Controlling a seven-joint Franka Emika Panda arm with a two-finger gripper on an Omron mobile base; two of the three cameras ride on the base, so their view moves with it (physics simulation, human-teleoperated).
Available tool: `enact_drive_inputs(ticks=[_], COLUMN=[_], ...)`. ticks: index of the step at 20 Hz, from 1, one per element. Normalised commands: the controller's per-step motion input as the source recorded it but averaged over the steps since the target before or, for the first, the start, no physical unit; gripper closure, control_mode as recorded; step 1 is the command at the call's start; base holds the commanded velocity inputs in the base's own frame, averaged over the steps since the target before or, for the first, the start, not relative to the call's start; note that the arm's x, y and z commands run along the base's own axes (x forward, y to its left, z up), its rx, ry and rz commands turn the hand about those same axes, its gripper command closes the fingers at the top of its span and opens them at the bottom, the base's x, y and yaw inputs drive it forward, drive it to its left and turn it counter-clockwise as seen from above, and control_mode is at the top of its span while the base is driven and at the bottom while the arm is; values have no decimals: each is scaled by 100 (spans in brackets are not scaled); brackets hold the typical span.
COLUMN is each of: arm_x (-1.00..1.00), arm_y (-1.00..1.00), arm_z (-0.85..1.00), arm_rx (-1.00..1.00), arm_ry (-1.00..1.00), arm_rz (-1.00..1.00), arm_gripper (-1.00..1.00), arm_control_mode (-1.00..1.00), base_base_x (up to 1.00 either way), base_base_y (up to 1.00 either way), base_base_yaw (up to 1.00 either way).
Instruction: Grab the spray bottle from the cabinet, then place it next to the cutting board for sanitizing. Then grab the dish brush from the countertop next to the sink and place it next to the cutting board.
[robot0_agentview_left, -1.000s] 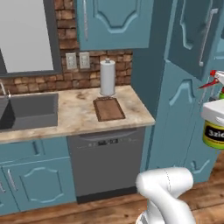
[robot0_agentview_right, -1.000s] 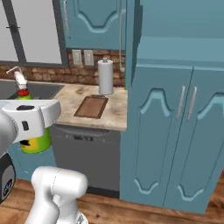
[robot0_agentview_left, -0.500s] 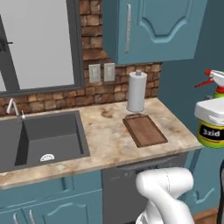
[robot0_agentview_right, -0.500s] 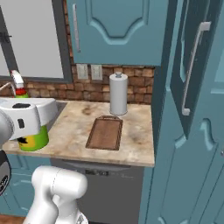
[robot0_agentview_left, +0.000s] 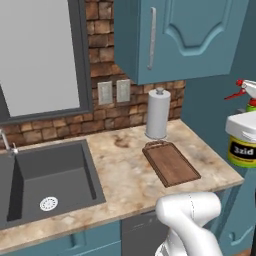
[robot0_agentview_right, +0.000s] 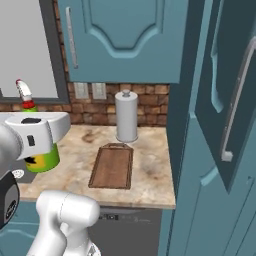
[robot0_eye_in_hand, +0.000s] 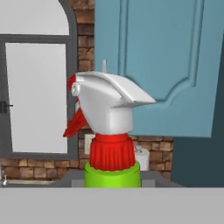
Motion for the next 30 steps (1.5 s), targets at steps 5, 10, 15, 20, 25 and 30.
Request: enact_drive_inputs(ticks=[5, 10, 15, 20, 25, 30], arm_x=[0, 0, 12, 49, 62, 62], arm_y=[0, 0, 3, 0, 0, -7], arm_z=[0, 0, -2, -46, -46, -46], arm_rx=[0, 0, 0, 0, 0, 0], arm_ry=[0, 0, 0, -1, -10, -11], arm_rz=[0, 0, -14, -30, -16, 0], arm_gripper=[100, 100, 100, 100, 100, 100], arm_control_mode=[100, 100, -100, -100, -100, -100], base_base_x=[42, 25, 8, 0, 0, 0], base_base_y=[30, 4, 0, 0, 0, 0], base_base_yaw=[-29, -18, -5, 0, 0, 0])
